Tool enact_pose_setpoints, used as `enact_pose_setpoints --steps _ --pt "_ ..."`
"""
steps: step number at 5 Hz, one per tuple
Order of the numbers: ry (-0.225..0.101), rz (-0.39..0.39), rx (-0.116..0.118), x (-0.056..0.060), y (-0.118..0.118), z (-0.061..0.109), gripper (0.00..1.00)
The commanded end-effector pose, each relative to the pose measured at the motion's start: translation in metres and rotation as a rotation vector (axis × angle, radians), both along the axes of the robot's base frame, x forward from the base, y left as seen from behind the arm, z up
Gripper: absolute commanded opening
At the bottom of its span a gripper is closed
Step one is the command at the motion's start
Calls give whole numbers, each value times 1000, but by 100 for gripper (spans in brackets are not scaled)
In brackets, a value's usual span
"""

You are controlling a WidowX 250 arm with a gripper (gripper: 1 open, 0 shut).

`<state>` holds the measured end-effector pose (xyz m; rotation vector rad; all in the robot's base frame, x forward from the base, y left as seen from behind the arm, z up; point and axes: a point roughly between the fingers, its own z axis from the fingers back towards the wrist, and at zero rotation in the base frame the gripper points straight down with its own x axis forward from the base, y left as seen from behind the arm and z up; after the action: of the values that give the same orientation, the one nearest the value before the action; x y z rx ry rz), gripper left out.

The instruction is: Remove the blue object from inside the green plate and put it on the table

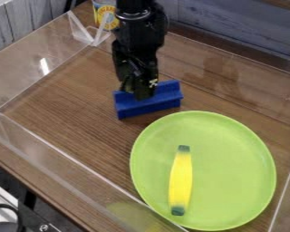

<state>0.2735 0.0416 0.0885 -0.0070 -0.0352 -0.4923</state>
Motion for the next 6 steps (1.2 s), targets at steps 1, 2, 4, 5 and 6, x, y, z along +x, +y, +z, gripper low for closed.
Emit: enact_pose_setpoints --steps 1,2,4,5,6 --pt "-52 -63 7 0 -6 16 100" --pt "-51 -32 8 1 -20 12 100" --pt "-45 16 9 -4 -36 6 100" --pt "-41 37 6 -7 -38 4 100" --pt "-38 111 4 -16 -29 -7 100"
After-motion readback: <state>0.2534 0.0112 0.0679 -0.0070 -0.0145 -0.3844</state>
